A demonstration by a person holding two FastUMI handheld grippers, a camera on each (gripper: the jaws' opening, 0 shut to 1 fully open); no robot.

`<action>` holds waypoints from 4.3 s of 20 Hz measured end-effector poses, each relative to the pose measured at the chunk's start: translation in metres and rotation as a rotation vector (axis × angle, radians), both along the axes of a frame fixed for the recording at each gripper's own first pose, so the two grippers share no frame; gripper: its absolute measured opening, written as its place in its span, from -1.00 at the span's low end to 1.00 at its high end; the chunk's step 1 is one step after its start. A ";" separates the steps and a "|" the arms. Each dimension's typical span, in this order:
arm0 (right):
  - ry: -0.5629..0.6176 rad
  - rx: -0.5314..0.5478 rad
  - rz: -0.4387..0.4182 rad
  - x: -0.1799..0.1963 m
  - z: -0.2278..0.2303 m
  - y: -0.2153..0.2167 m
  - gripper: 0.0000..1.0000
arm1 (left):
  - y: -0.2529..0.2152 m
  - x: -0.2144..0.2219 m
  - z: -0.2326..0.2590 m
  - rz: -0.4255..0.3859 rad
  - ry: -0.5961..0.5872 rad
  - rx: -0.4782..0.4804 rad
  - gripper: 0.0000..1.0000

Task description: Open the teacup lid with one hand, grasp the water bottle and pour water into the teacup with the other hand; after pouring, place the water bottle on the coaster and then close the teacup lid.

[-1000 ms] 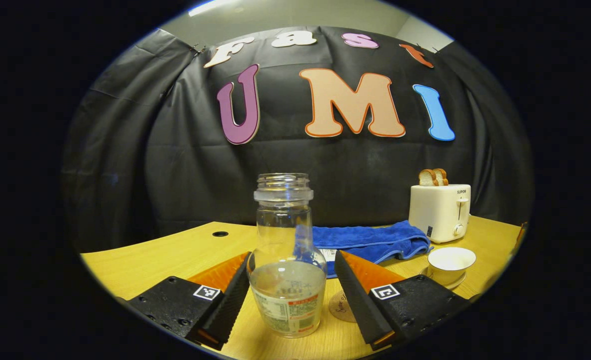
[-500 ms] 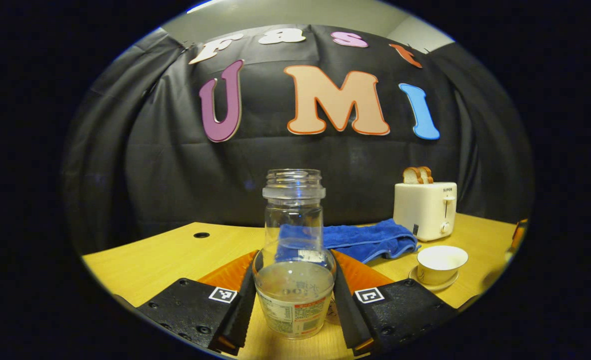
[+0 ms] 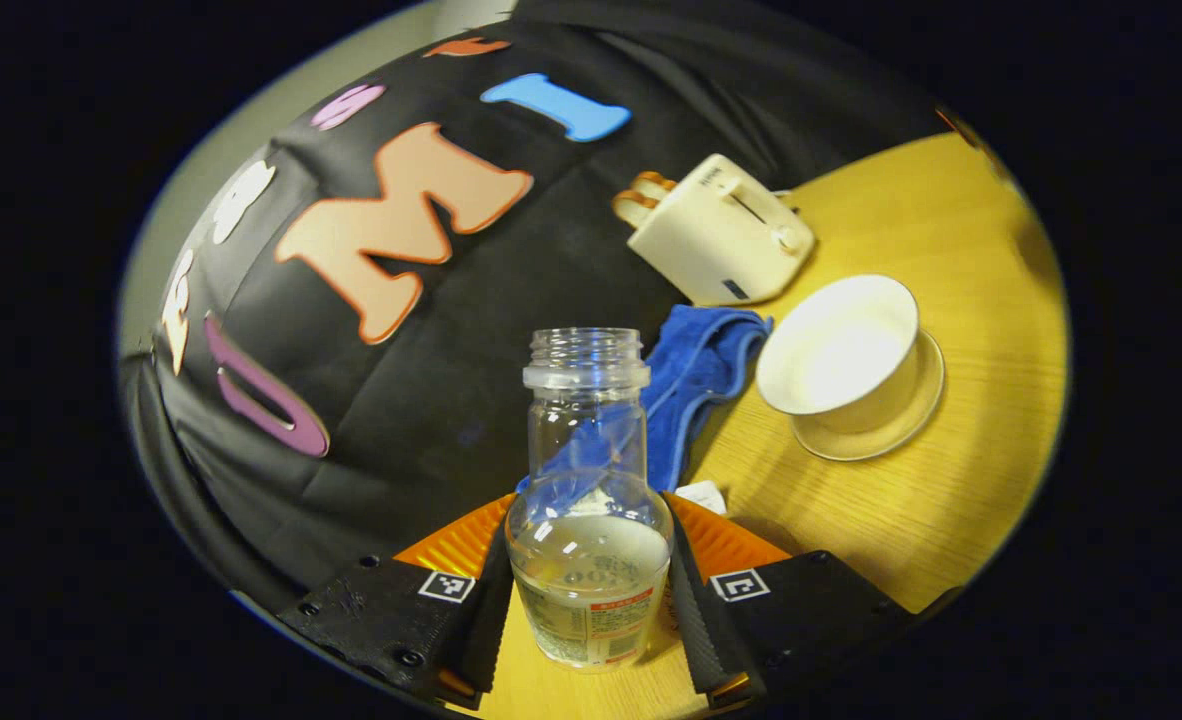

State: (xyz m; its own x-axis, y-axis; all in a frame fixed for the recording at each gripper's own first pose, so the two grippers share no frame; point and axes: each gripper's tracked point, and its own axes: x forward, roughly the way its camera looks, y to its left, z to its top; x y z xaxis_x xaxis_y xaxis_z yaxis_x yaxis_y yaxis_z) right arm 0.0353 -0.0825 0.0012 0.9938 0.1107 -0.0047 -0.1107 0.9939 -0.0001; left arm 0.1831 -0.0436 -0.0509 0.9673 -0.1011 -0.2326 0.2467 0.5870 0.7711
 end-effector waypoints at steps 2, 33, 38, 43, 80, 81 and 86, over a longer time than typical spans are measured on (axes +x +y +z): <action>0.001 0.000 -0.015 -0.001 0.000 -0.008 -0.56 | -0.012 0.003 -0.006 -0.023 0.024 0.083 0.39; 0.002 0.000 -0.022 -0.001 0.002 -0.013 -0.55 | -0.007 0.004 0.005 -0.141 0.072 0.879 0.41; 0.002 0.000 -0.022 -0.001 0.001 -0.013 -0.55 | -0.013 0.010 0.015 -0.156 0.067 0.954 0.39; 0.002 0.000 -0.022 -0.001 0.002 -0.013 -0.56 | -0.012 0.009 0.022 -0.171 0.068 1.046 0.40; 0.000 -0.002 -0.033 0.000 0.002 -0.018 -0.56 | -0.035 0.009 0.025 -0.108 0.062 0.159 0.38; 0.000 -0.002 -0.033 -0.001 0.002 -0.018 -0.55 | -0.040 0.010 0.025 -0.081 0.049 0.001 0.39; -0.001 -0.002 -0.033 0.000 0.001 -0.018 -0.56 | -0.053 0.019 0.038 0.015 -0.077 -0.617 0.37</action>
State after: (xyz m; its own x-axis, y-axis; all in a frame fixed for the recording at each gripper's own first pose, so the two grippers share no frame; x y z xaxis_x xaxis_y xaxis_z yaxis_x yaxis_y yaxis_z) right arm 0.0350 -0.1002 0.0021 0.9970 0.0777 -0.0042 -0.0777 0.9970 -0.0024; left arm 0.2022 -0.0965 -0.0127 0.9812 -0.1814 -0.0653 0.1927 0.9330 0.3038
